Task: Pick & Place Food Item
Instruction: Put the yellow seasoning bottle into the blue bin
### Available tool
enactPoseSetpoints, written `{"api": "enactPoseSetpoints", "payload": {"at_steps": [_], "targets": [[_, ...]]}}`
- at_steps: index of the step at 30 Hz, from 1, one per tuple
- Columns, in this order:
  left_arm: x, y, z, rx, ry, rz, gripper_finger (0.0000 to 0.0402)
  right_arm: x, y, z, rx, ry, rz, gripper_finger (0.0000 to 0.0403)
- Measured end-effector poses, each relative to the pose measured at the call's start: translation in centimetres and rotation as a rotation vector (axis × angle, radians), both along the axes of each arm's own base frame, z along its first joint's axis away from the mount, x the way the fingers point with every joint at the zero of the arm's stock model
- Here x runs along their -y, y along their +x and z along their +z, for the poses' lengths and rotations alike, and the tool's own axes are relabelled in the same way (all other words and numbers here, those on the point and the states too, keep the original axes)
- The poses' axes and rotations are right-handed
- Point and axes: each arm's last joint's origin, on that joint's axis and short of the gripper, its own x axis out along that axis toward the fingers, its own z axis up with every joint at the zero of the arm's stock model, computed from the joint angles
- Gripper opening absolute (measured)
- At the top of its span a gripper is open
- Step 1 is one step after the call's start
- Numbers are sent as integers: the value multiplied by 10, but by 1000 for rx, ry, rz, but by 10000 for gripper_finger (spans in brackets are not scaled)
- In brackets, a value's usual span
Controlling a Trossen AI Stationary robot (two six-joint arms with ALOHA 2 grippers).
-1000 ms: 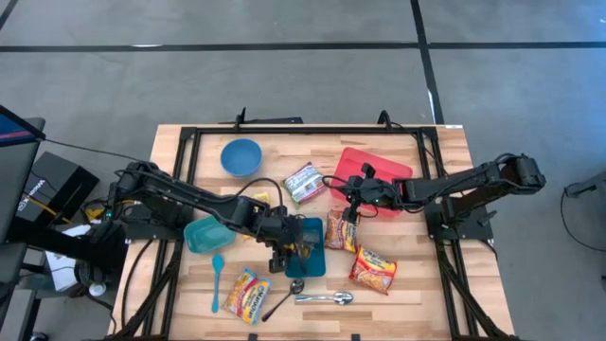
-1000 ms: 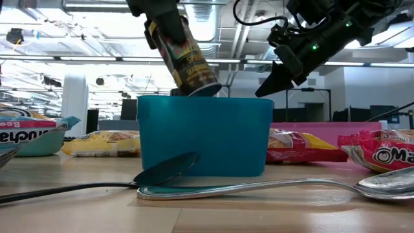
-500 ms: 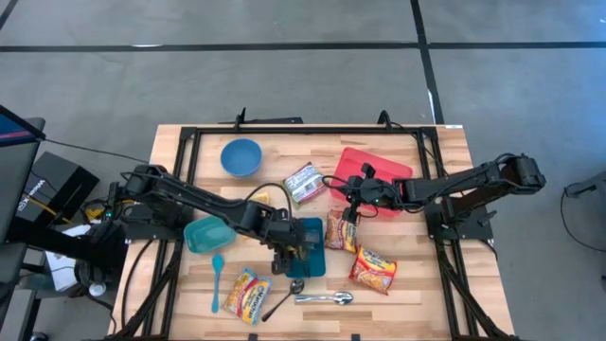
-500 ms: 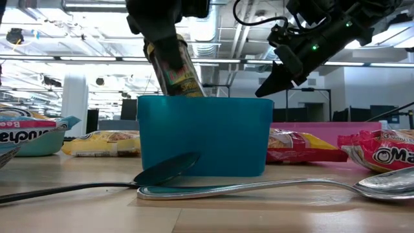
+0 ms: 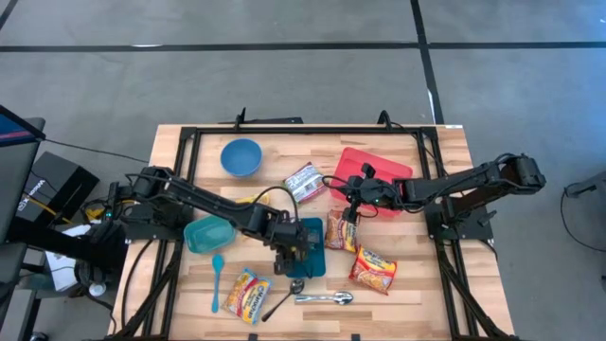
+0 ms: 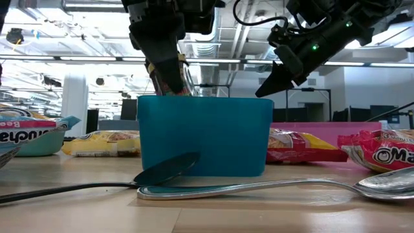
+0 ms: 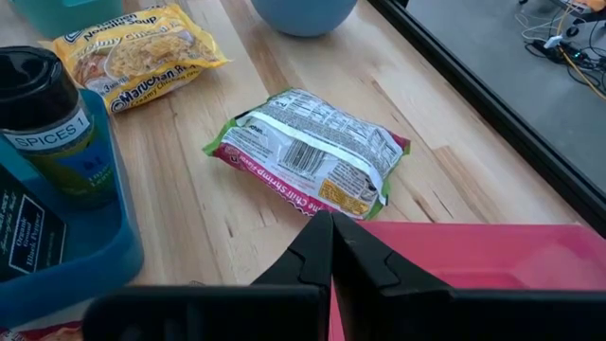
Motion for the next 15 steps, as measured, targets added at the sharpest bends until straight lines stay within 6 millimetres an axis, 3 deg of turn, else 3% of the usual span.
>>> {"api": "enactPoseSetpoints", "payload": {"at_steps": [15], "targets": [[1,4,3,32,-39,-12,216,0,0,0,2,0,0,0]]}}
